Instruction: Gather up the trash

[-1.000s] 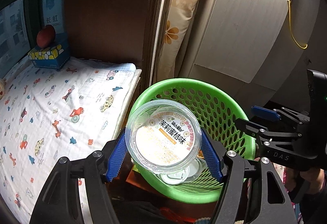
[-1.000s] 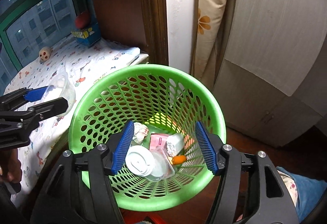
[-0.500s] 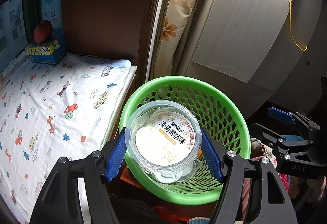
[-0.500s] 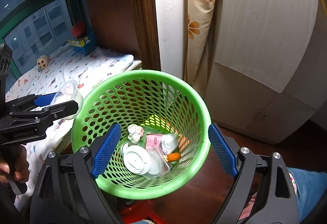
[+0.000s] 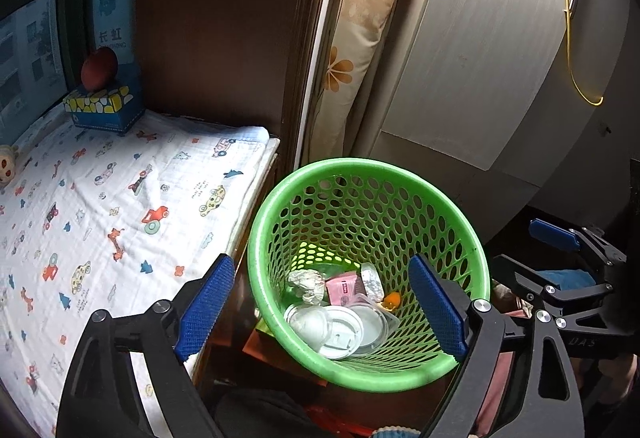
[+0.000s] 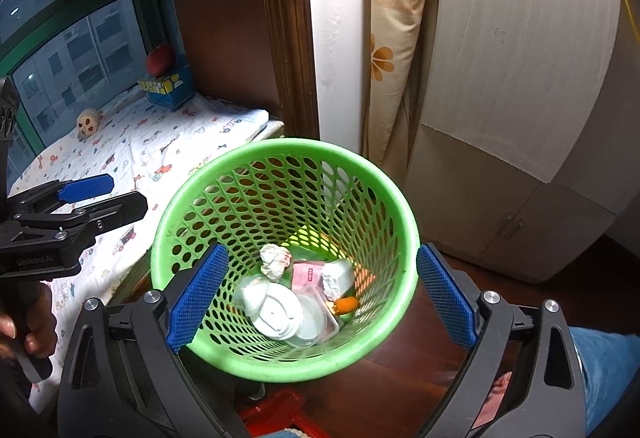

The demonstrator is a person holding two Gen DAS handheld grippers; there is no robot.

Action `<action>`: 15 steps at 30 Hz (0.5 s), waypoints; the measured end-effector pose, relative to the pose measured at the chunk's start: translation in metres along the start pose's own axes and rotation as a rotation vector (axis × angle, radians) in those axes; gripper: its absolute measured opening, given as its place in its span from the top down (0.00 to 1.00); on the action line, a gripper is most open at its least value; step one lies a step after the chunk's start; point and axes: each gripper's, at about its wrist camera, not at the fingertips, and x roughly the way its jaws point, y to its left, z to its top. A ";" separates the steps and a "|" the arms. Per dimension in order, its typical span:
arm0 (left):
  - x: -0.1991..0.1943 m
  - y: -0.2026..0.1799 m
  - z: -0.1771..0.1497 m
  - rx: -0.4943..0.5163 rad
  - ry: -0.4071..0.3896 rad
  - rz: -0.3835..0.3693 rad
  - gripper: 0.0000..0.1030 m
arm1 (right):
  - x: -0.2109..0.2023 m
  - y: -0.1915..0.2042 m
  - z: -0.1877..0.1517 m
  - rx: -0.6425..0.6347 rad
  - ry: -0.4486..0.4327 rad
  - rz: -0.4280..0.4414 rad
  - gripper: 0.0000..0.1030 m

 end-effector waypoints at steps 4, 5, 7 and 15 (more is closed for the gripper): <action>-0.010 0.007 -0.003 -0.012 -0.014 0.038 0.10 | -0.002 0.008 0.002 -0.003 -0.004 0.013 0.07; -0.013 0.010 -0.003 -0.015 -0.017 0.050 0.10 | -0.002 0.010 0.002 -0.003 -0.005 0.016 0.06; -0.020 0.014 -0.004 -0.018 -0.029 0.073 0.09 | -0.002 0.014 0.003 0.001 -0.009 0.028 0.06; -0.044 0.028 -0.010 -0.037 -0.063 0.174 0.07 | -0.004 0.030 0.008 0.002 -0.029 0.052 0.05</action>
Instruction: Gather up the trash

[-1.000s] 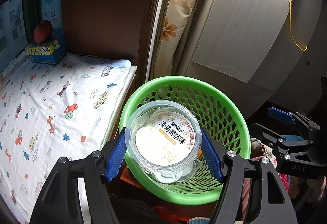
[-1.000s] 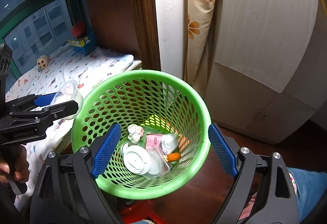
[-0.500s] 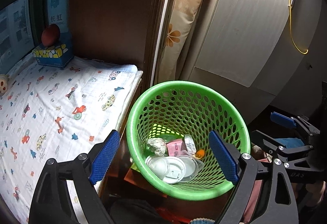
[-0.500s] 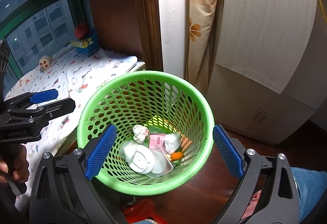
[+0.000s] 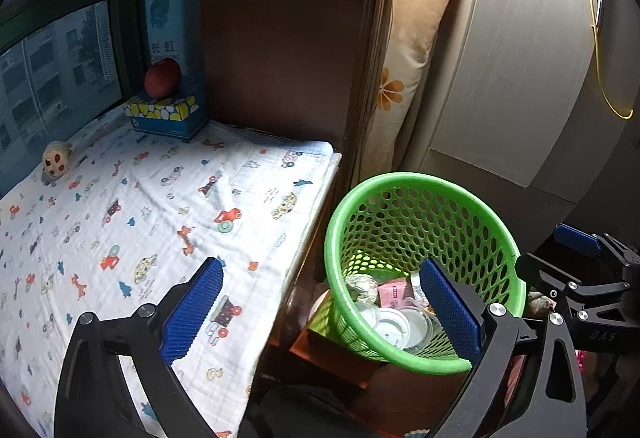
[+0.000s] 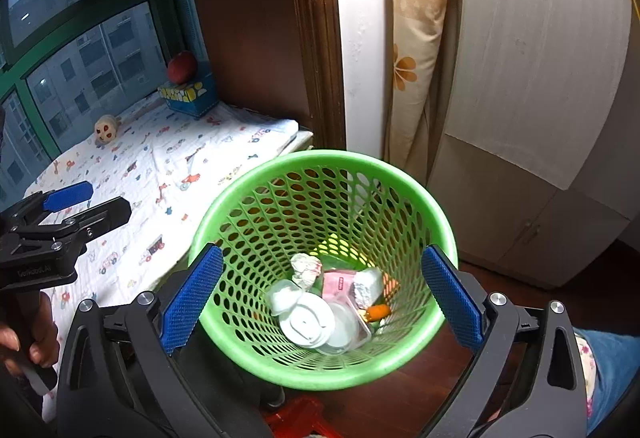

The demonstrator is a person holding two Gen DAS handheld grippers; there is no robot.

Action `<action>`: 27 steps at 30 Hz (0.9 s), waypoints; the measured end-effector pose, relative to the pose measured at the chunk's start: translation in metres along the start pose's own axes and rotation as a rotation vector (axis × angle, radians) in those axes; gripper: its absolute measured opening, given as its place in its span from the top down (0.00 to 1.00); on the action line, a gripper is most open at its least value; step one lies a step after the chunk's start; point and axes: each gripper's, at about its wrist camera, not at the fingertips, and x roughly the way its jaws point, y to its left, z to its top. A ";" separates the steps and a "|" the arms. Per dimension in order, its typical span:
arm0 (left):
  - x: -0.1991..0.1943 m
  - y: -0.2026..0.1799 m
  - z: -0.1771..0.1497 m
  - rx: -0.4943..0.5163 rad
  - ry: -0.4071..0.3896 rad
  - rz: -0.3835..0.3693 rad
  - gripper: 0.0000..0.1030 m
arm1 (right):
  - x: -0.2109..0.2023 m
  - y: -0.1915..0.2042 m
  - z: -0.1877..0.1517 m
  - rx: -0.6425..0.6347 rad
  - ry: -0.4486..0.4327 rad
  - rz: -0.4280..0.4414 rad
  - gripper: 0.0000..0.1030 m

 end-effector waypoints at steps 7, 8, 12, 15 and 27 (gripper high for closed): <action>-0.015 0.018 -0.004 -0.013 -0.024 0.090 0.07 | 0.004 0.014 0.002 -0.006 -0.007 0.011 0.05; -0.016 0.021 -0.005 -0.019 -0.027 0.103 0.07 | 0.003 0.016 0.002 -0.010 -0.008 0.010 0.05; -0.022 0.032 -0.008 -0.043 -0.032 0.131 0.07 | 0.003 0.024 0.001 -0.010 -0.011 0.016 0.05; -0.026 0.038 -0.011 -0.064 -0.037 0.140 0.07 | 0.002 0.028 0.000 -0.010 -0.014 0.022 0.05; -0.036 0.054 -0.018 -0.107 -0.048 0.190 0.07 | 0.002 0.040 0.000 -0.019 -0.033 0.019 0.05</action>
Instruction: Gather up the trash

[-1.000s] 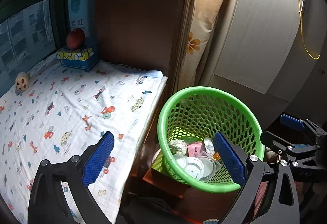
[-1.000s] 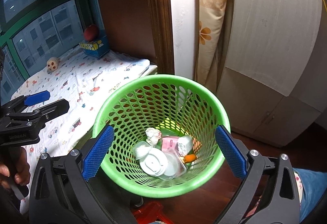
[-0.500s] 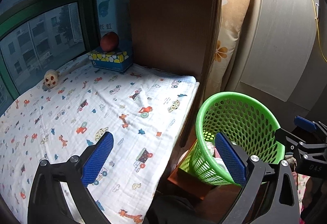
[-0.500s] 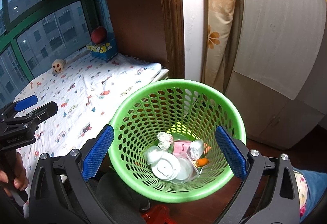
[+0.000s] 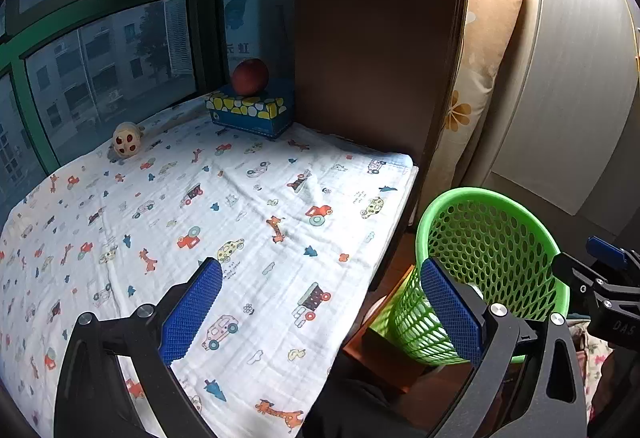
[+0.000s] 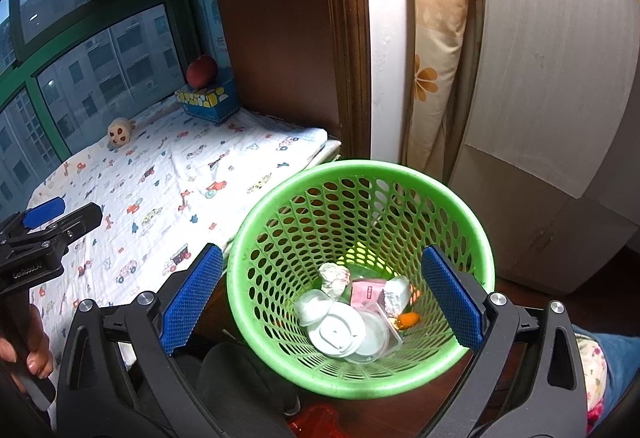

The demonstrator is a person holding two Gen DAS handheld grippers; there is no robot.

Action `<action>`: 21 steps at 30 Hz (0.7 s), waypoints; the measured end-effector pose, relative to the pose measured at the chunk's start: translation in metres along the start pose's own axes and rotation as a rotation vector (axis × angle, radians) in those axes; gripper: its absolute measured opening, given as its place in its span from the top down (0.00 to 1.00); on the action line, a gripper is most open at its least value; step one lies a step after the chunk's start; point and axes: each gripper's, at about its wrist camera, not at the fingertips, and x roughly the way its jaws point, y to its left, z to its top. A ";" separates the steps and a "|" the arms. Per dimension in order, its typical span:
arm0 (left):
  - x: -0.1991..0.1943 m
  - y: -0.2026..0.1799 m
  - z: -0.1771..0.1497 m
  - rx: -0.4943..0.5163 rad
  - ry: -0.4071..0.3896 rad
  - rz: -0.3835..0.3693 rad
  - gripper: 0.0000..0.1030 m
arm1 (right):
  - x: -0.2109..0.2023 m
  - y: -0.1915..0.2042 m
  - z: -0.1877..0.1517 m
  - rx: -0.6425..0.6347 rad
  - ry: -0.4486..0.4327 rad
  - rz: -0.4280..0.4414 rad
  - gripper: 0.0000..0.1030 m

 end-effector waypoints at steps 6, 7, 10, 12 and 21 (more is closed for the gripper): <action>-0.002 0.002 0.000 -0.004 -0.001 0.015 0.07 | 0.002 0.005 0.000 -0.005 -0.004 0.005 0.05; -0.002 0.003 0.000 -0.006 -0.001 0.015 0.07 | 0.002 0.005 0.000 -0.006 -0.004 0.007 0.05; -0.002 0.004 0.000 -0.008 -0.004 0.023 0.07 | 0.002 0.007 0.001 -0.007 -0.006 0.009 0.05; -0.003 0.005 0.000 -0.011 -0.005 0.026 0.07 | 0.002 0.008 0.002 -0.006 -0.008 0.010 0.05; -0.004 0.009 -0.001 -0.017 -0.006 0.045 0.07 | 0.005 0.014 0.004 -0.012 -0.011 0.030 0.05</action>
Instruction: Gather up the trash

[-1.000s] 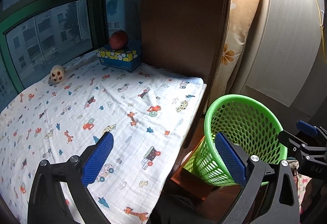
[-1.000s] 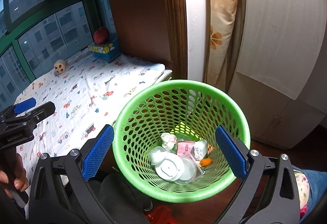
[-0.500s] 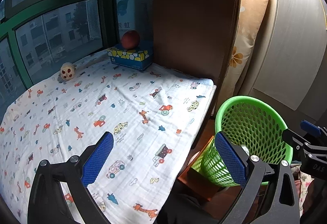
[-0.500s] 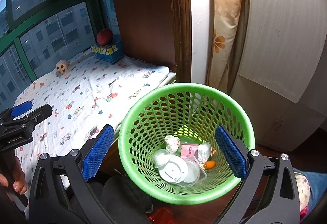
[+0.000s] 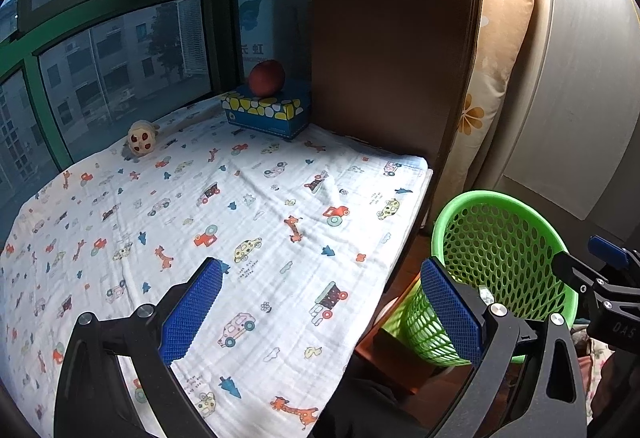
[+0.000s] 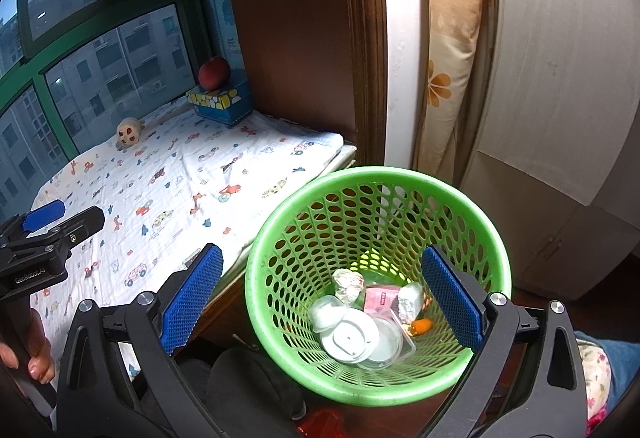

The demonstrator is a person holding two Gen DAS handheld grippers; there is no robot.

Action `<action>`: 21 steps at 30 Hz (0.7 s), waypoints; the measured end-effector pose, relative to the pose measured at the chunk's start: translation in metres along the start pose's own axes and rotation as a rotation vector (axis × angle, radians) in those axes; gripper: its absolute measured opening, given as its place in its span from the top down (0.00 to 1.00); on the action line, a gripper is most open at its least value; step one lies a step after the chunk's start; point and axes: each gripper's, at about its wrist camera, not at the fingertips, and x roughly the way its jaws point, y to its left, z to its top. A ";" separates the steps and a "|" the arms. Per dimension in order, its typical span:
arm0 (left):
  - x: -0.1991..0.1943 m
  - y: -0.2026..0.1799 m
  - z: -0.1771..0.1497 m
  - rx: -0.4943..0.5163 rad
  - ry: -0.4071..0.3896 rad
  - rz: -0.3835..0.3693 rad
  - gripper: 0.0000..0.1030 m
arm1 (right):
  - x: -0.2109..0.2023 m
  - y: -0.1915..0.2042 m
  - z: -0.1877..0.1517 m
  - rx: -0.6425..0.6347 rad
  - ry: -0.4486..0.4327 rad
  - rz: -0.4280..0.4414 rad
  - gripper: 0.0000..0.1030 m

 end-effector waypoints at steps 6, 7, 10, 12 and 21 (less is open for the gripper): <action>-0.002 0.001 0.000 0.000 -0.005 0.021 0.07 | 0.002 0.003 0.000 -0.004 0.004 0.008 0.05; -0.002 0.001 0.000 0.000 -0.006 0.022 0.07 | 0.002 0.004 0.000 -0.005 0.004 0.008 0.05; -0.002 0.001 0.000 0.000 -0.008 0.027 0.07 | 0.002 0.005 0.000 -0.005 0.002 0.011 0.05; -0.002 0.001 0.000 0.001 -0.009 0.029 0.07 | 0.001 0.005 0.001 -0.005 -0.003 0.010 0.05; -0.002 0.001 0.000 0.001 -0.010 0.034 0.07 | 0.002 0.009 0.002 -0.011 -0.003 0.016 0.05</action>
